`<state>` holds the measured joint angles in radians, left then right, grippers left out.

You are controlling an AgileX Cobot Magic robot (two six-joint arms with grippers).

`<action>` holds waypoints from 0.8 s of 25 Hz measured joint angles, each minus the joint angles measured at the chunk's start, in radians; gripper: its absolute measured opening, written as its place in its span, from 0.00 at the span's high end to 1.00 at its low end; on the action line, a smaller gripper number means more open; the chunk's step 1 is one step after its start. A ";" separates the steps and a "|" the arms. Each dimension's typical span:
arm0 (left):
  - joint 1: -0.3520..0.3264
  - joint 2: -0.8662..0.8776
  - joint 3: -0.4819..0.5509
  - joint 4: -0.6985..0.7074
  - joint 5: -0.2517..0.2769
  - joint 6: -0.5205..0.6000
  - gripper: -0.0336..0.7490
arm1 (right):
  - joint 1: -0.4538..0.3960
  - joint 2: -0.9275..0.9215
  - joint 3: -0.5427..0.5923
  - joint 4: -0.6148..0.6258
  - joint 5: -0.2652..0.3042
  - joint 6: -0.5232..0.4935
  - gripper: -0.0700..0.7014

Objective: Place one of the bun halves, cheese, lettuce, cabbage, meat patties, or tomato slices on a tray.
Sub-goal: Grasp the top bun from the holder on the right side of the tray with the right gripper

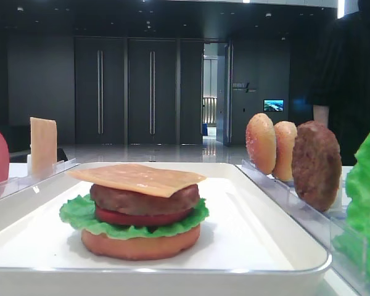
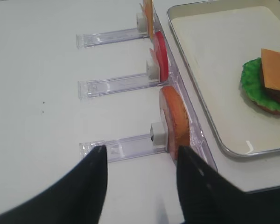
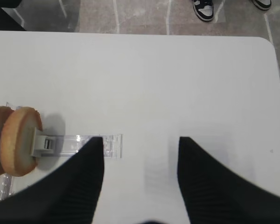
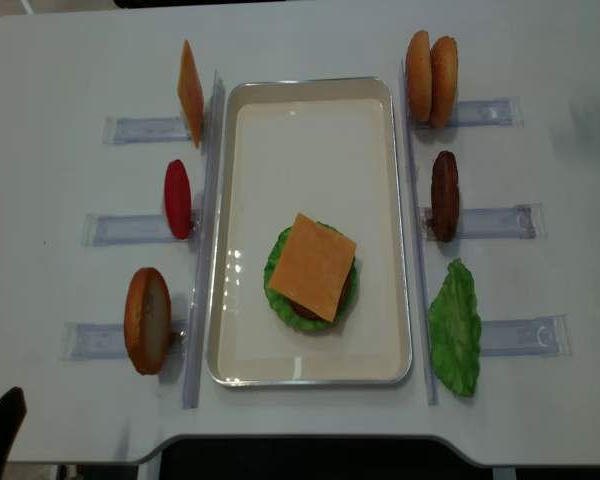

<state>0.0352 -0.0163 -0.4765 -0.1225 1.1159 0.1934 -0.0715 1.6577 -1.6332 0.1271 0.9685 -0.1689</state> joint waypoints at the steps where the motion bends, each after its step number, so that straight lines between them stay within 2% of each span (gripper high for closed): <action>1: 0.000 0.000 0.000 0.000 0.000 0.000 0.48 | 0.000 0.000 -0.002 0.000 0.011 0.007 0.46; 6: 0.000 0.000 0.000 0.000 0.000 0.000 0.48 | 0.026 0.000 -0.009 -0.002 0.055 0.085 0.48; 16: 0.000 0.000 0.000 0.000 0.000 0.000 0.48 | 0.288 0.069 -0.061 -0.005 0.058 0.237 0.50; 20: 0.000 0.000 0.000 0.000 0.000 0.000 0.48 | 0.364 0.133 -0.099 -0.038 0.055 0.291 0.50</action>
<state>0.0352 -0.0163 -0.4765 -0.1225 1.1159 0.1934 0.2929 1.7904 -1.7322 0.0886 1.0236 0.1221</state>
